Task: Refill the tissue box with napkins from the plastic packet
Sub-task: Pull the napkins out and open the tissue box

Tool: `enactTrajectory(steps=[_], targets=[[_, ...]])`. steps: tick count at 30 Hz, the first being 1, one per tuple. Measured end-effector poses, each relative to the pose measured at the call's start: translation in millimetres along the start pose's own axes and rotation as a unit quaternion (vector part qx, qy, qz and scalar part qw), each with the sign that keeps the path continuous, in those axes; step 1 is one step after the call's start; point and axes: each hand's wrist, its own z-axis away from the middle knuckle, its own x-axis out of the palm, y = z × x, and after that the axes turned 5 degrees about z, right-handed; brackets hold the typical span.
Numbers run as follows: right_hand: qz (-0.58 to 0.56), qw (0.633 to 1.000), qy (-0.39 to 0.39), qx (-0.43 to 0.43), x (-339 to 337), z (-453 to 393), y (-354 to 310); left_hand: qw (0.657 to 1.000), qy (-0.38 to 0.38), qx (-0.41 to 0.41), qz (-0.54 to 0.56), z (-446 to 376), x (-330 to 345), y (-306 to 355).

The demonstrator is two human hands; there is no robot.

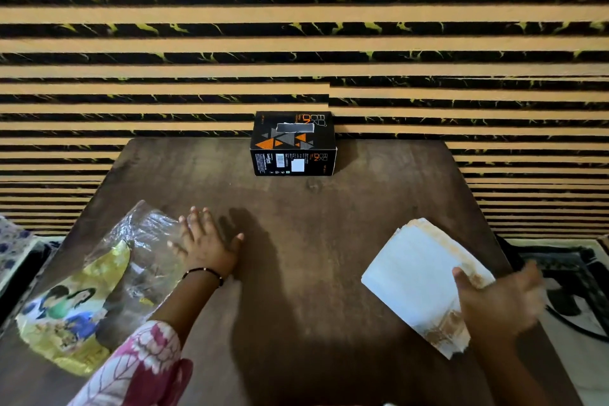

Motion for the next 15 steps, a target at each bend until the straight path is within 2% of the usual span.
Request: enactTrajectory(steps=[1, 2, 4, 7, 11, 15], targets=[[-0.005, 0.997, 0.02, -0.075, -4, 4, -16, 0.999, 0.013, 0.033, 0.006, -5, -1, 11], [-0.018, 0.99, 0.007, -0.138, -9, 8, -36, 0.998, 0.022, 0.062, 0.011, -9, -3, 23], [-0.054, 0.97, -0.085, -0.221, 1, 10, -71, 0.993, 0.023, 0.112, 0.032, -23, -7, 47], [-0.095, 0.924, -0.239, -0.284, 34, 7, -125, 0.985, 0.013, 0.143, 0.093, -47, -13, 78], [-0.094, 0.89, -0.35, -0.275, 84, -2, -189, 0.975, -0.022, 0.097, 0.201, -84, -20, 102], [-0.118, 0.894, -0.375, -0.215, 115, -15, -231, 0.969, -0.055, 0.054, 0.236, -110, -22, 111]])
